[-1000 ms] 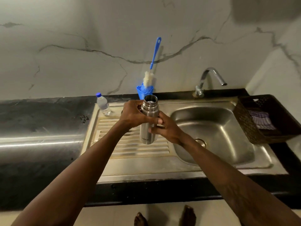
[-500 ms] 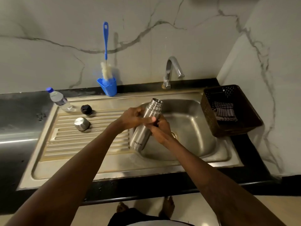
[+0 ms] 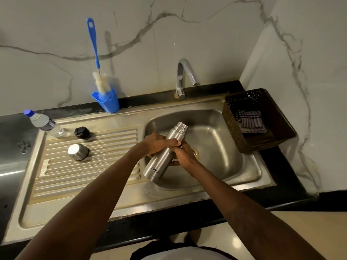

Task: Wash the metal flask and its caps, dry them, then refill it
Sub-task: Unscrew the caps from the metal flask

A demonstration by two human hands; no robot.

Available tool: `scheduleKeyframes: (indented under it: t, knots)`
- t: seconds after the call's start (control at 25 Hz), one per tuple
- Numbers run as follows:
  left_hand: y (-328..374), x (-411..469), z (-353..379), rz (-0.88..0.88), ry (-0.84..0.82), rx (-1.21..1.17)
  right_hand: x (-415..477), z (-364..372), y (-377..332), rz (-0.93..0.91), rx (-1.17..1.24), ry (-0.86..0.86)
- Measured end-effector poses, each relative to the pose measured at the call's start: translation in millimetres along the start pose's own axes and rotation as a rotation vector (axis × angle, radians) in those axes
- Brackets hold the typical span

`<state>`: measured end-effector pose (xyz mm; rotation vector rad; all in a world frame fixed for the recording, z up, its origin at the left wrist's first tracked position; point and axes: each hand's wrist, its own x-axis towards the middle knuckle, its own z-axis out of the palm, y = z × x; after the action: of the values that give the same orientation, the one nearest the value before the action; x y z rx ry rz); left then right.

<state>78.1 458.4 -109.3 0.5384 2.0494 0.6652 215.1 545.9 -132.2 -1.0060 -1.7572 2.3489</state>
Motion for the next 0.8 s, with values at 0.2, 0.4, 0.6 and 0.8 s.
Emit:
scheduleKeyframes:
  t: [0.2,0.4,0.6,0.8]
  knots:
    - [-2,11,1,-0.065,-0.018,0.073,0,5,5,0.044,0.060,0.000]
    - [-2,19,2,-0.111,-0.049,0.080,1,6,9,0.086,0.105,0.018]
    - [3,19,3,-0.154,-0.067,0.121,1,4,15,0.120,0.133,0.024]
    - [13,15,3,-0.192,-0.068,0.168,-1,3,16,0.148,0.174,0.021]
